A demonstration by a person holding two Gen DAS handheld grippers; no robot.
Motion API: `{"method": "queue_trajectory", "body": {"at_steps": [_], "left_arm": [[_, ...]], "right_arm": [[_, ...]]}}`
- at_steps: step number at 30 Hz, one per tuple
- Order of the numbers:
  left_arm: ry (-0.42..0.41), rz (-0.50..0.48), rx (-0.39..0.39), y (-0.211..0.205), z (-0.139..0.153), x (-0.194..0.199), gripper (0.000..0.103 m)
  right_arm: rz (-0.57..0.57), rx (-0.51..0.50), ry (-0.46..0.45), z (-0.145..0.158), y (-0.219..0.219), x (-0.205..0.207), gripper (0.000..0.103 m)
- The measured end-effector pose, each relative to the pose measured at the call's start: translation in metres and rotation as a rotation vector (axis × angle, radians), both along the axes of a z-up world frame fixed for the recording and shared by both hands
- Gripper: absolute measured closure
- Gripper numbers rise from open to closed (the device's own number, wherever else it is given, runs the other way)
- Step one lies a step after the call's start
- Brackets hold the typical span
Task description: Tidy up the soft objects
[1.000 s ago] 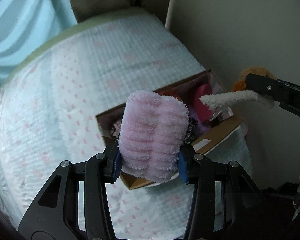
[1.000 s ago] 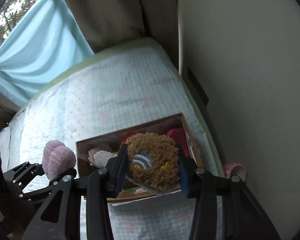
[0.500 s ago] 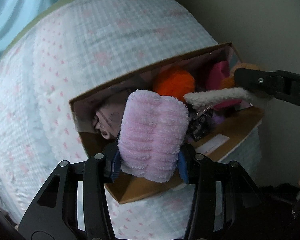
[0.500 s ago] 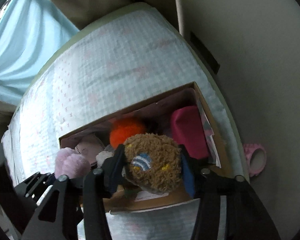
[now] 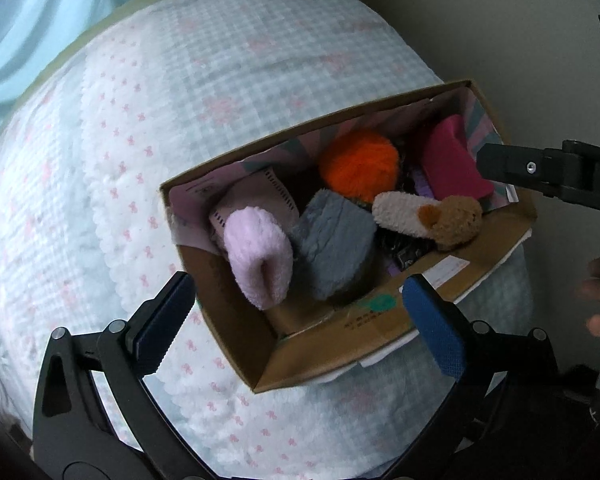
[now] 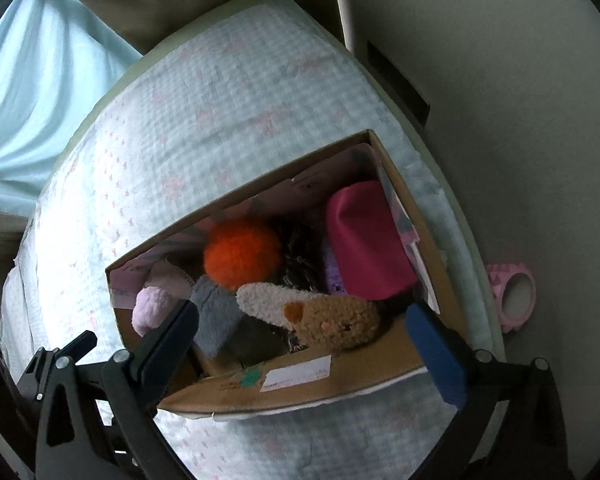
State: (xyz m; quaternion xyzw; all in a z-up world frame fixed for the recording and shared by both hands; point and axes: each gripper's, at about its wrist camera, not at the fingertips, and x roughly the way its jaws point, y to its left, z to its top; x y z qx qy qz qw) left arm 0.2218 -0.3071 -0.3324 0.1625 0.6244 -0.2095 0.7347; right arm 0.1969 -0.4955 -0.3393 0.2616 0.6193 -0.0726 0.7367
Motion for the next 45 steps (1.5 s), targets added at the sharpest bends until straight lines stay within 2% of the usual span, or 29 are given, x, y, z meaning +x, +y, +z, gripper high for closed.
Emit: {"method": "queue_trajectory", "body": {"at_steps": [7,13,20,28,33,39,45], "left_arm": [[-0.039,0.005,-0.026,0.008,0.026,-0.011,0.000],[-0.104,0.024,-0.061,0.025,0.070,-0.027,0.000],[-0.216,0.097,-0.121,0.070,0.148,-0.048,0.000],[-0.390,0.241,-0.180,0.142,0.241,-0.081,0.000],[-0.506,0.321,-0.202,0.179,0.290,-0.114,0.000],[-0.603,0.389,-0.230,0.205,0.323,-0.151,0.000],[-0.677,0.405,-0.244,0.221,0.341,-0.179,0.000]], "right_arm": [[0.013,-0.012,-0.044,0.028,0.007,-0.013,0.000],[0.043,-0.043,-0.109,0.073,0.023,-0.029,0.000],[0.118,-0.109,-0.239,0.154,0.061,-0.050,0.000],[0.230,-0.204,-0.447,0.250,0.119,-0.086,0.000],[0.260,-0.276,-0.537,0.288,0.143,-0.110,0.000],[0.271,-0.349,-0.608,0.314,0.160,-0.141,0.000],[0.267,-0.377,-0.644,0.319,0.169,-0.163,0.000]]}}
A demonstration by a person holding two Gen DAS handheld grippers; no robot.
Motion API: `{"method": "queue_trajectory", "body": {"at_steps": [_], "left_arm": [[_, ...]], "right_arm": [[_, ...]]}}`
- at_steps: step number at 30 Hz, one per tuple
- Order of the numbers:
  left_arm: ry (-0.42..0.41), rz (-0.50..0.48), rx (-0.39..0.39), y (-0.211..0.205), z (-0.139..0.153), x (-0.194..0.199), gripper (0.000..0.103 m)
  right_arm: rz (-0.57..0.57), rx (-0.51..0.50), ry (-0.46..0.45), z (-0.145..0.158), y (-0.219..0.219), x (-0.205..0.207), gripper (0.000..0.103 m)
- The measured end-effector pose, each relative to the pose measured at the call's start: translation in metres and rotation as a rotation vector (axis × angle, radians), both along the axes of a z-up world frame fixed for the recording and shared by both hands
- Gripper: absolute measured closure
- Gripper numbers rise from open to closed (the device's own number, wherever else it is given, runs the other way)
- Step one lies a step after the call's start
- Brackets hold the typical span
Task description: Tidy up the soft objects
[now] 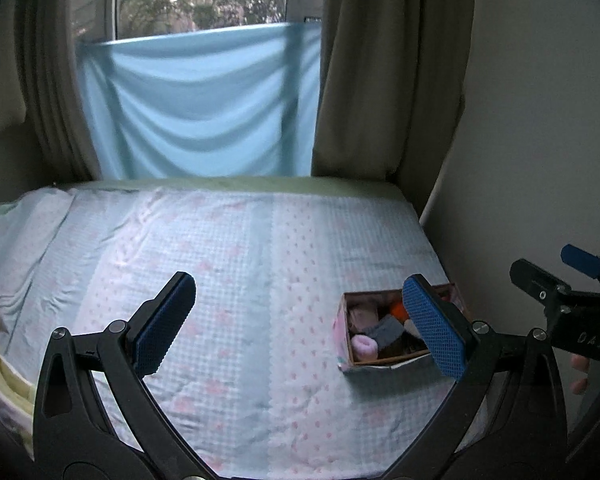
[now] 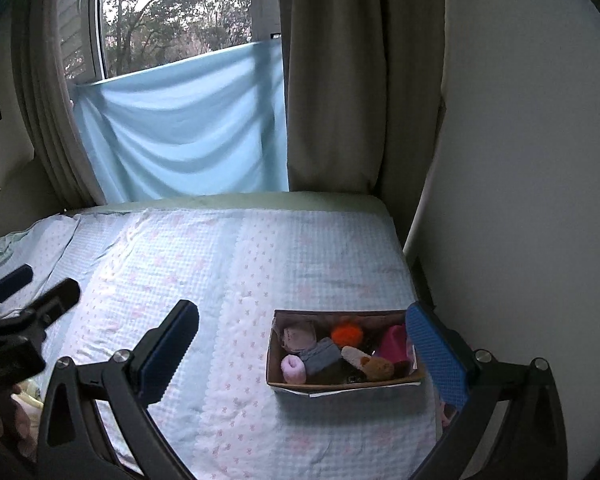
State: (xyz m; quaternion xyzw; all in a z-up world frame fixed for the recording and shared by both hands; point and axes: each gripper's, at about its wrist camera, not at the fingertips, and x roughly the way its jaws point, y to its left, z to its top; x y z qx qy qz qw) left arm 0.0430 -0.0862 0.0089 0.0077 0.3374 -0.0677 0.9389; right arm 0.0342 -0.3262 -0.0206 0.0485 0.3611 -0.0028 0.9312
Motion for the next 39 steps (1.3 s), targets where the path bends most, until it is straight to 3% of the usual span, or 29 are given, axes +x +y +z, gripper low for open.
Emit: {"method": "queue_trajectory", "body": {"at_steps": [16,39], "left_arm": [[-0.042,0.010,0.016,0.002,0.005,-0.021,0.000],[-0.049,0.010,0.021,0.003,0.006,-0.020,0.000]], "right_arm": [[-0.017,-0.004,-0.031,0.001,0.005,-0.017,0.000],[-0.026,-0.009,-0.033,0.004,0.006,-0.018,0.000]]}}
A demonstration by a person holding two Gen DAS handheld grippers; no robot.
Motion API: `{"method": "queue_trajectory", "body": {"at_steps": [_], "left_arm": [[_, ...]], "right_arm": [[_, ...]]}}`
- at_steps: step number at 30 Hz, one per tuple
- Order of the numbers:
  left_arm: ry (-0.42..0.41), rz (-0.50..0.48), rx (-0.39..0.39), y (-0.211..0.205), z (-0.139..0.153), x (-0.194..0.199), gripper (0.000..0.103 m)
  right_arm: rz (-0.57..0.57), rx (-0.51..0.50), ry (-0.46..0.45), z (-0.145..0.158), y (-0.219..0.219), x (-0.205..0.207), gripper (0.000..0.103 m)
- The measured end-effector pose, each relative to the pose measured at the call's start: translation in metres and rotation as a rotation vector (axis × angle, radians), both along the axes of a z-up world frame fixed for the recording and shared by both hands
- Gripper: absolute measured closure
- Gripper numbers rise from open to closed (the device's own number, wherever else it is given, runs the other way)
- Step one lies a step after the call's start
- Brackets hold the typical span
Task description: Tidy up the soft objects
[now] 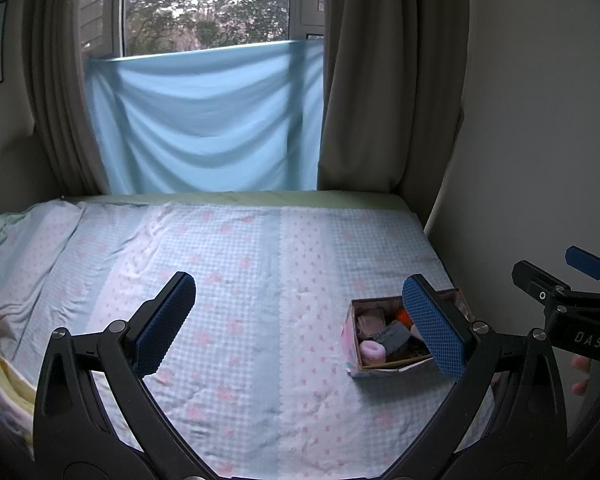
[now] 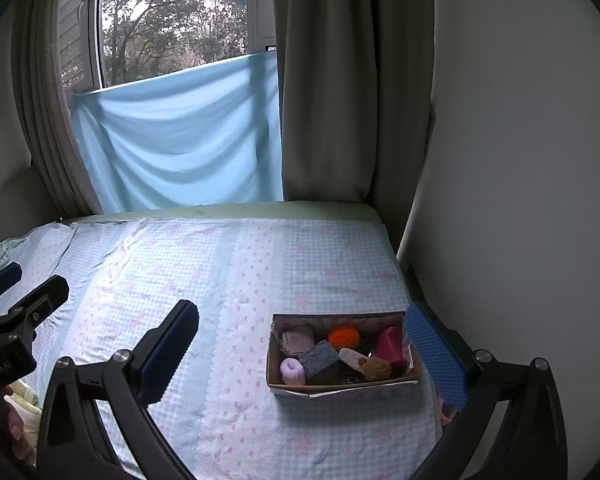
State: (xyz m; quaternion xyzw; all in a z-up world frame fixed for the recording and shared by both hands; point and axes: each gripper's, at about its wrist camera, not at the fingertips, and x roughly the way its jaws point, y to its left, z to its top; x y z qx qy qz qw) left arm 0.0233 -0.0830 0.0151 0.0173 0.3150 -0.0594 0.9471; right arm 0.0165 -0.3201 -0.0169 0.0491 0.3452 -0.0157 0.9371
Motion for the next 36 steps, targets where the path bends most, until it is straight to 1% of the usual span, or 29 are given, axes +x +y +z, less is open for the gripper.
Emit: {"method": "queue_trajectory", "body": {"at_steps": [12,30,36], "left_arm": [[0.005,0.003,0.001,0.001,0.002,0.004,0.000],[0.010,-0.001,0.023,-0.004,0.000,0.011,0.000],[-0.005,-0.001,0.027,-0.005,-0.001,0.013,0.000]], "right_arm": [[-0.005,-0.006,0.006,0.001,0.001,0.001,0.000],[-0.024,-0.005,0.009,0.003,-0.001,0.004,0.000],[-0.024,-0.004,0.007,0.003,-0.001,0.004,0.000]]}}
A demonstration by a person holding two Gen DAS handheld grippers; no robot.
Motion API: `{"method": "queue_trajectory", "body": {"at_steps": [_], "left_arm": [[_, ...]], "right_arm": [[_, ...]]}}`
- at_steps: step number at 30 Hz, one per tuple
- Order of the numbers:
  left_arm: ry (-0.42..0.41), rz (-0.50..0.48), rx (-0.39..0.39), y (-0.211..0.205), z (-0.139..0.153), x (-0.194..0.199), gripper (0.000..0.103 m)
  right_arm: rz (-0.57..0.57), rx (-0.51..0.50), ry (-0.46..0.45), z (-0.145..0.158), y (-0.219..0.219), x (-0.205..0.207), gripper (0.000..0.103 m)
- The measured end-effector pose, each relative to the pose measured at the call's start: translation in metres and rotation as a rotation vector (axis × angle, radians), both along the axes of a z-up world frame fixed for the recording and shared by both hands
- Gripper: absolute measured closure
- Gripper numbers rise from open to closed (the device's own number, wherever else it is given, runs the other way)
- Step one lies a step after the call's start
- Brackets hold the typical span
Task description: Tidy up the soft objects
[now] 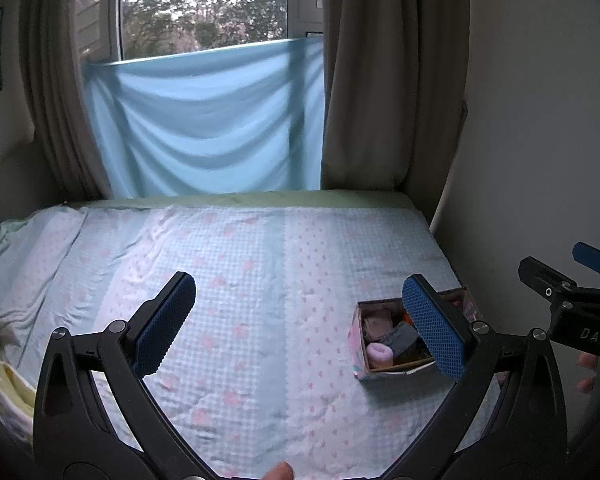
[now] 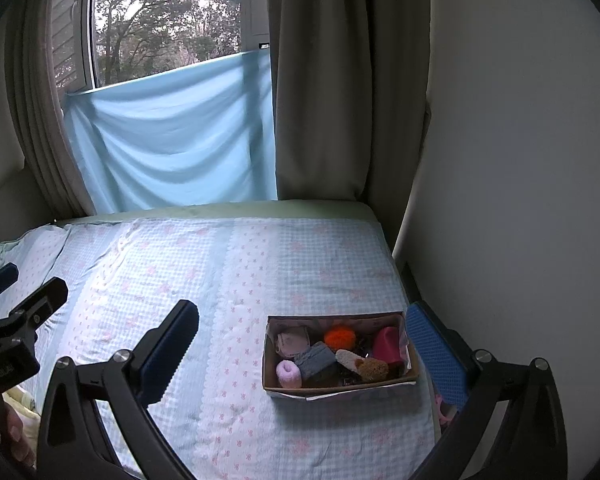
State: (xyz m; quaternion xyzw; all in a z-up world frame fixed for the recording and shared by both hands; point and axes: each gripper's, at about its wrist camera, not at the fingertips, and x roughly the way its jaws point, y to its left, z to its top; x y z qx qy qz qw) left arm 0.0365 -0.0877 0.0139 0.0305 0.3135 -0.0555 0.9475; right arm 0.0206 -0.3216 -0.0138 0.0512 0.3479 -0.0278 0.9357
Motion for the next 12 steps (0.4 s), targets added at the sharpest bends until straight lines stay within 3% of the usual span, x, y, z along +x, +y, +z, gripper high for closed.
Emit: {"method": "queue_trajectory", "body": {"at_steps": [12], "left_arm": [[-0.025,0.008,0.030,-0.0032,-0.0026,0.0000,0.000]], "right_arm": [[-0.004,0.003,-0.001,0.0006,-0.0001,0.0023,0.000]]}}
